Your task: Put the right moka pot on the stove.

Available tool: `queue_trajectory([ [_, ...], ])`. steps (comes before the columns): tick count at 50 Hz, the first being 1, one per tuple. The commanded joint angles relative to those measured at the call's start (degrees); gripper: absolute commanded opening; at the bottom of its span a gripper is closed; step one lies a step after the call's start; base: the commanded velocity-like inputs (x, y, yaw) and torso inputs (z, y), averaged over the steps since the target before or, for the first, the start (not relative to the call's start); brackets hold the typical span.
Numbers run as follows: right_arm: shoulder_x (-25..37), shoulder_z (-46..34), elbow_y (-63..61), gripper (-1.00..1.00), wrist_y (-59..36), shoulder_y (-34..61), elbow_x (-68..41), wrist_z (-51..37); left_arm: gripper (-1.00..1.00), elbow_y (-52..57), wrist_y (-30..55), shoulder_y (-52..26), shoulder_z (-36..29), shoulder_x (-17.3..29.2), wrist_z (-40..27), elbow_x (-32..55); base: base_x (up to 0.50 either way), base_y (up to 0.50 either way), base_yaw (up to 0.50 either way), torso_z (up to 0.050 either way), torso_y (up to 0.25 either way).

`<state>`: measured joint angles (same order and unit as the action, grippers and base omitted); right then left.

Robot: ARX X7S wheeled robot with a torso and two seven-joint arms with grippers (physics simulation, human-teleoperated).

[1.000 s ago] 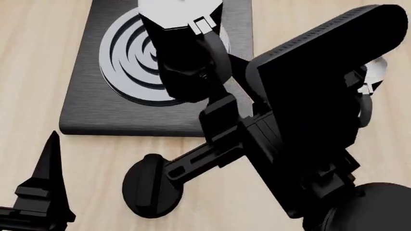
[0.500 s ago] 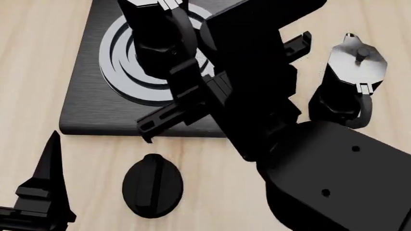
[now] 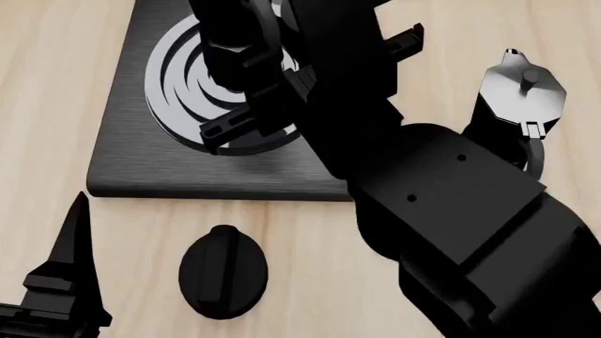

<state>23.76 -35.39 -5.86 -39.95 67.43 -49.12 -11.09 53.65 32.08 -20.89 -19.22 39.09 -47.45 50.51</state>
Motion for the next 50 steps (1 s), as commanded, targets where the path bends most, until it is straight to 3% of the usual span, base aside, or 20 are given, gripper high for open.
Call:
queue_trajectory([
  [1,-3.25,-1.26,7.98,-1.0,5.08,1.59,5.82,3.86,1.0,0.14,-0.3,0.0,-0.33,0.17,0.13,-0.23,0.0,0.0,0.0,0.0,0.0],
  [23,-10.06,-4.46,24.39,-1.0,14.93,2.39,11.17,10.86,1.0,0.3,-0.72,-0.25,-0.74,0.54,0.13,-0.14,0.0,0.0,0.0,0.0,0.001],
  [50,-11.44,-6.51,28.92,-1.0,18.39,0.54,14.01,10.67,1.0,0.72,-1.62,-0.01,-1.03,1.04,-0.17,-0.52,0.0,0.0,0.0,0.0,0.001],
])
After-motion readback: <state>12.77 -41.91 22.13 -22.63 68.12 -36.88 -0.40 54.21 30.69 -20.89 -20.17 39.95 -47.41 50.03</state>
